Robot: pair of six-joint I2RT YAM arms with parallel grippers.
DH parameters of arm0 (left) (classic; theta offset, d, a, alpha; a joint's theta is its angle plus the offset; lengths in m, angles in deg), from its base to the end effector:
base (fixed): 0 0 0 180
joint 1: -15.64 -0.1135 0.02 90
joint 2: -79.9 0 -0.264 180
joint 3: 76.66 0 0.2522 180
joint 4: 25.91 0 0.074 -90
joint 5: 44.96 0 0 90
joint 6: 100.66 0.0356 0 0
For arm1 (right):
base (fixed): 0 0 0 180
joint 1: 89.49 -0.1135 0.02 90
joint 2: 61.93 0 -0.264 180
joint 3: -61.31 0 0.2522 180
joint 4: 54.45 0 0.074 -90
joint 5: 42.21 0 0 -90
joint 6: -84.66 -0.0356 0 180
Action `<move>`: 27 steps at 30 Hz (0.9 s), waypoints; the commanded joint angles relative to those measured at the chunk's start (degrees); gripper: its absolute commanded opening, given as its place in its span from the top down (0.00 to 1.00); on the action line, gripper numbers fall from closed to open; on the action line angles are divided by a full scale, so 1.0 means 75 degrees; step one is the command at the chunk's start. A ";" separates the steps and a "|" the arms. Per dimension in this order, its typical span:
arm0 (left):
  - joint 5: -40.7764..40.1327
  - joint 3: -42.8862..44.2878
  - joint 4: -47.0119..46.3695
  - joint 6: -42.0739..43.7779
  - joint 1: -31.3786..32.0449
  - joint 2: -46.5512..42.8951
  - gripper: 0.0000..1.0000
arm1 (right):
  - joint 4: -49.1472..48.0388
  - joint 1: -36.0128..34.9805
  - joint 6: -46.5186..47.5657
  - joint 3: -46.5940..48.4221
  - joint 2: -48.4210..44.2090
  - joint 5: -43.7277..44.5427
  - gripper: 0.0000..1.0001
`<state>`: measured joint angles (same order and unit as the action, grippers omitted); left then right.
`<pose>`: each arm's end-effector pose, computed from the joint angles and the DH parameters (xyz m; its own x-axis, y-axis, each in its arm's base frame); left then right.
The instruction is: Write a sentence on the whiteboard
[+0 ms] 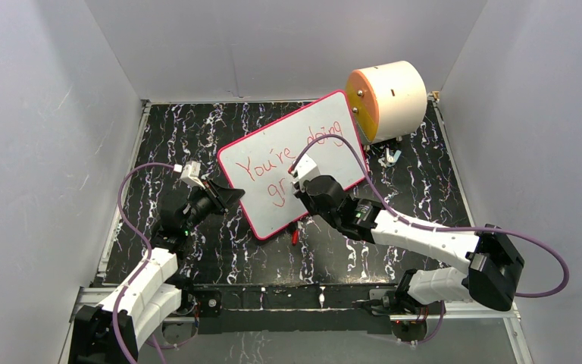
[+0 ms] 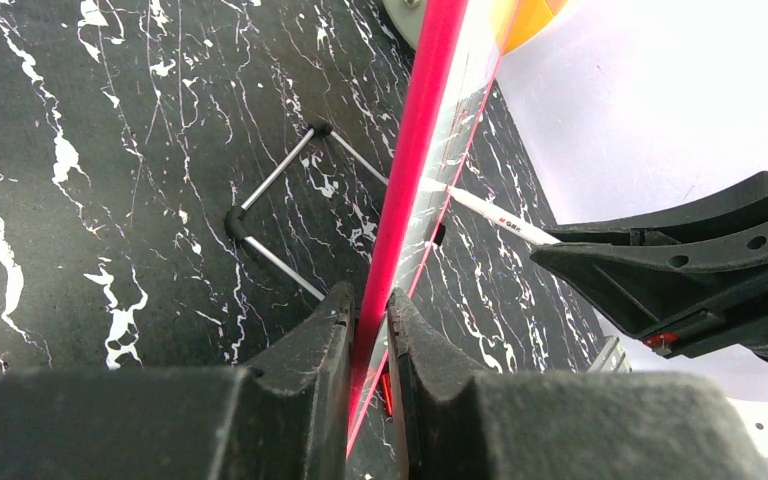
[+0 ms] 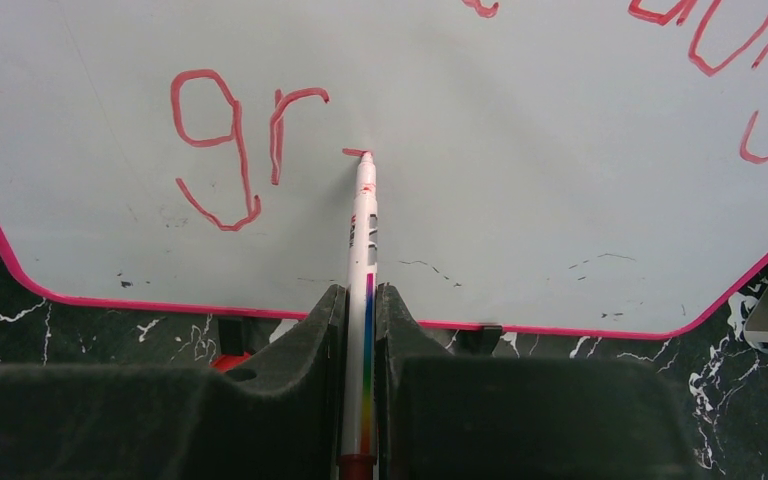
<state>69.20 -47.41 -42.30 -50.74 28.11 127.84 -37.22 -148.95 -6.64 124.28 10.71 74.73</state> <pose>0.1808 -0.0549 0.2244 -0.4139 -0.5101 -0.7540 0.4310 0.6197 -0.6559 0.1583 0.2365 0.2753 -0.2426 -0.3714 -0.8962 -0.5571 0.8096 -0.1847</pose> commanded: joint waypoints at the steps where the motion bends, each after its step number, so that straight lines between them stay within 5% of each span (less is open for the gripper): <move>1: -0.0239 0.0173 0.0399 0.0047 -0.0034 0.0026 1.00 | -0.0072 0.0122 -0.0002 -0.0063 -0.0099 0.0341 1.00; 27: -0.0206 0.0185 0.0370 0.0027 -0.0034 0.0100 1.00 | -0.1071 0.0204 0.0342 -0.0093 -0.0064 -0.0057 1.00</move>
<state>69.33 -47.39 -42.15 -50.78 28.11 127.86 -41.16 -147.83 -5.97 123.91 10.58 76.06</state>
